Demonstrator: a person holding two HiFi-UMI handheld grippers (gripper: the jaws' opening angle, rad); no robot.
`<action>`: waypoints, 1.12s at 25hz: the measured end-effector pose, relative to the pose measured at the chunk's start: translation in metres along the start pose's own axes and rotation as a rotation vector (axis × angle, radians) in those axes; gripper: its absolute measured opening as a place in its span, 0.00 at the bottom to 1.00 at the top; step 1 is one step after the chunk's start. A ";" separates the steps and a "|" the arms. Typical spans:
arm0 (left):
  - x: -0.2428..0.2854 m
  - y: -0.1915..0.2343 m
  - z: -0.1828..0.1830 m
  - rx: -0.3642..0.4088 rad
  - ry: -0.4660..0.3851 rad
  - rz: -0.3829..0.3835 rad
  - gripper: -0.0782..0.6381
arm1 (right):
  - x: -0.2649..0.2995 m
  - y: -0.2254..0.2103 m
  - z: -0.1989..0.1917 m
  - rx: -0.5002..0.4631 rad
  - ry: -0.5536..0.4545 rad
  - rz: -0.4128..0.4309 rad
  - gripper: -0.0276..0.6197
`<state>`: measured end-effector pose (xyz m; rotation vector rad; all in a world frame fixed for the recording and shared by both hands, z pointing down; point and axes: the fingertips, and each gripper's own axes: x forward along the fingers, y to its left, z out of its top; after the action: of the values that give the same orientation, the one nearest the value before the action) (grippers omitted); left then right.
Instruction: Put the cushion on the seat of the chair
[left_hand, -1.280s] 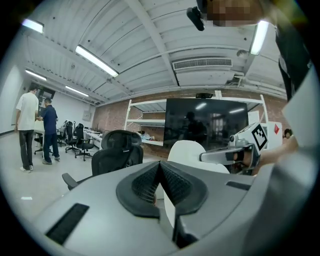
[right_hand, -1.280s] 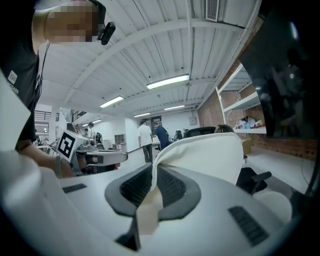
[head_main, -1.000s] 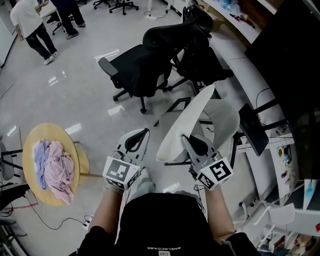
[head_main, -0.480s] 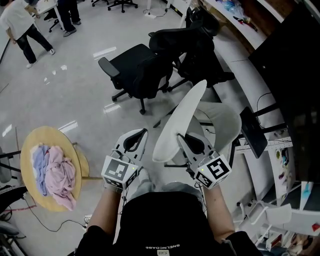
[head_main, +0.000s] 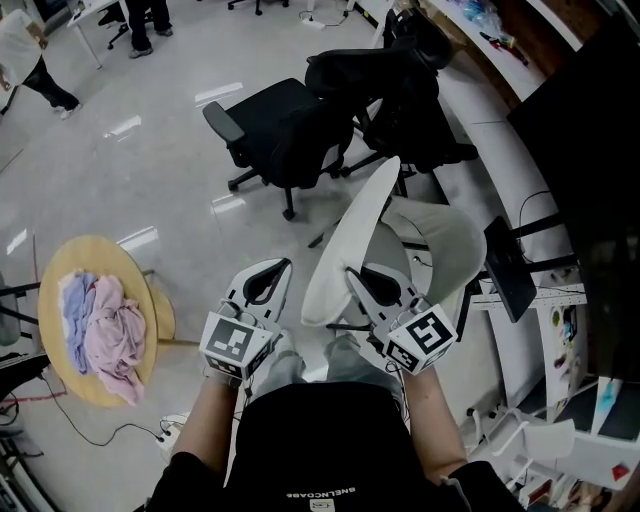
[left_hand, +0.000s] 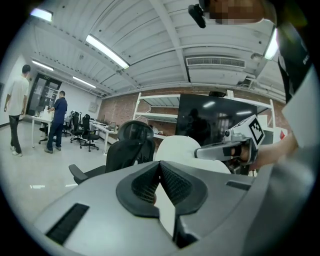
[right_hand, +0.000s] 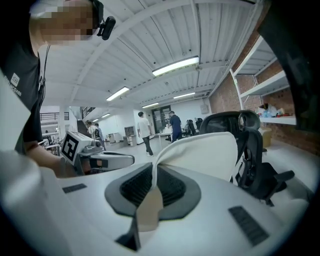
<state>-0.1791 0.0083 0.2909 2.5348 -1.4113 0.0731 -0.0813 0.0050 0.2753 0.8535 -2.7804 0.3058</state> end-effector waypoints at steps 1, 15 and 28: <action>-0.001 -0.001 -0.003 -0.005 0.003 0.012 0.13 | 0.001 0.000 -0.003 0.002 0.006 0.014 0.10; -0.004 -0.014 -0.050 -0.083 0.079 0.206 0.13 | 0.025 -0.036 -0.067 0.083 0.123 0.156 0.10; 0.006 0.007 -0.113 -0.183 0.148 0.339 0.13 | 0.069 -0.066 -0.161 0.149 0.254 0.247 0.10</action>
<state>-0.1736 0.0260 0.4023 2.0804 -1.6860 0.1783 -0.0763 -0.0434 0.4558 0.4599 -2.6454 0.6236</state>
